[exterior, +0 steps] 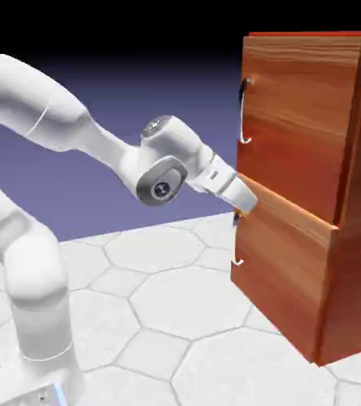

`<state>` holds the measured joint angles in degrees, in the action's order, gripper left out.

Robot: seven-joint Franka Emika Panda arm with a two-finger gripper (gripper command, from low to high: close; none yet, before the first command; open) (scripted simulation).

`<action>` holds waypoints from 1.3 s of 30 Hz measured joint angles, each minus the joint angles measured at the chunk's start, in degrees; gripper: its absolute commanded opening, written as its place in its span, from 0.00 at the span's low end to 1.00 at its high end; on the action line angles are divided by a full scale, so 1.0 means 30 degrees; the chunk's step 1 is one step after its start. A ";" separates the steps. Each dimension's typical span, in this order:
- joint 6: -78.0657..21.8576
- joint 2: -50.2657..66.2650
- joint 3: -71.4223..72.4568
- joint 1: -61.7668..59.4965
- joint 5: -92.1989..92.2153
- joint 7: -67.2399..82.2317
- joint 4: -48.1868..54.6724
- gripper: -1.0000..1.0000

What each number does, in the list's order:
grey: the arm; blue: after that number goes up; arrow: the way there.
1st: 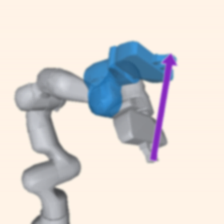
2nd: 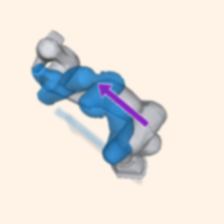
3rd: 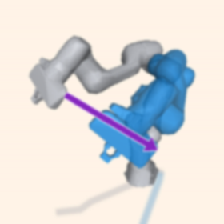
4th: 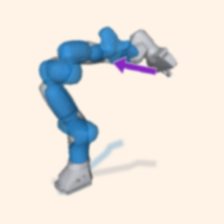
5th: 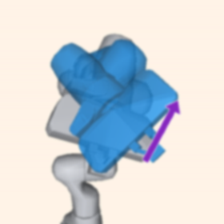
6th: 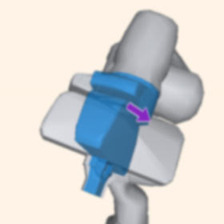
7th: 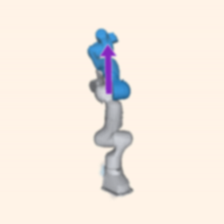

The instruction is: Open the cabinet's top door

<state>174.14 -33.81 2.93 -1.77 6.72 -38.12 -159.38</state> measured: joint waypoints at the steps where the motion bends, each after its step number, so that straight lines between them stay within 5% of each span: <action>1: 0.0016 -0.0142 0.0362 -0.0304 0.0831 0.0536 0.0201 0.50; 39: 0.0628 -0.5536 1.4121 -1.1850 3.2399 2.0913 0.7828 0.50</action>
<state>176.02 -50.41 45.29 -37.32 103.92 24.62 -135.89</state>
